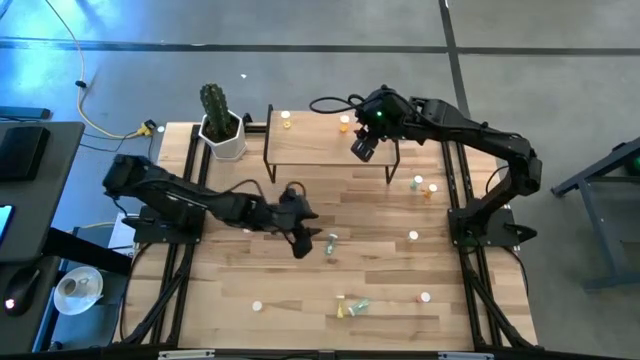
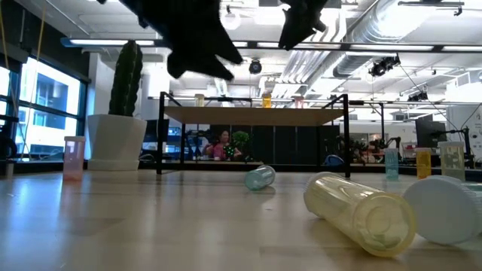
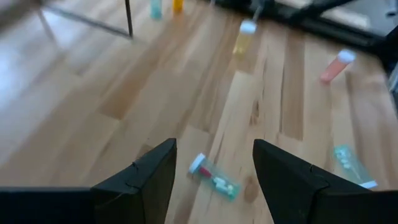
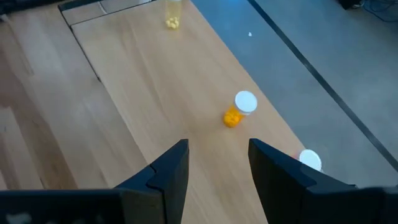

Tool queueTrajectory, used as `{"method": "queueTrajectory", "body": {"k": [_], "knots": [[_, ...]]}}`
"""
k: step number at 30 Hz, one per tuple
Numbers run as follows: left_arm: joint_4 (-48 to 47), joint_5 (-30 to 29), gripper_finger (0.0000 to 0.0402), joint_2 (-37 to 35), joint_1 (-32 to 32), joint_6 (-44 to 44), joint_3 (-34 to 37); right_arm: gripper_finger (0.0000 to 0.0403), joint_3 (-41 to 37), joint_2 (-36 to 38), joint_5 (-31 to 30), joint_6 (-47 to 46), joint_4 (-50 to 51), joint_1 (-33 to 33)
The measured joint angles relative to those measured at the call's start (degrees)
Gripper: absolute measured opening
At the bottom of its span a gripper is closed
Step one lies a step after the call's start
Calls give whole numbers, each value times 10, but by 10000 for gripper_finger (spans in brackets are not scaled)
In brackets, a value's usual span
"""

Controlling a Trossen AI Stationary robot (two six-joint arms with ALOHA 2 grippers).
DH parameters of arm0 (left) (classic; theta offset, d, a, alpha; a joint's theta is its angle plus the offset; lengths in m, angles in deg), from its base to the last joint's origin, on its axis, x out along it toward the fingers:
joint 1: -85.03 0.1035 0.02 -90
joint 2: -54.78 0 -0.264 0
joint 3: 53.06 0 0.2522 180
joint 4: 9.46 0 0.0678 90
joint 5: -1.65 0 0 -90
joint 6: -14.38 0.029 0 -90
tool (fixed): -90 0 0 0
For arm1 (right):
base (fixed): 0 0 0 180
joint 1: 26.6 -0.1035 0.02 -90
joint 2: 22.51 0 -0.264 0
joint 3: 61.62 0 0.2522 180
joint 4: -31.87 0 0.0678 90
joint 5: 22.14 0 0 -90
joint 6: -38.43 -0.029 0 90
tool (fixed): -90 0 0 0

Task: Pick and place medicine bottles onto shelf by color
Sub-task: Put the middle blue pill bottle on the shelf

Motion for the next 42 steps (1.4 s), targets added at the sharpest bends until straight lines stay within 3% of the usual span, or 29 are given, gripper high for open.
{"method": "queueTrajectory", "body": {"k": [16, 42], "knots": [[-5, -6, 202, 192, -23, -68, -81, 158, 0, 0, 0, -13, 7, 0], [33, 3, 202, 285, -7, -80, -88, 158, 0, -1, 0, -15, 10, 0]]}}
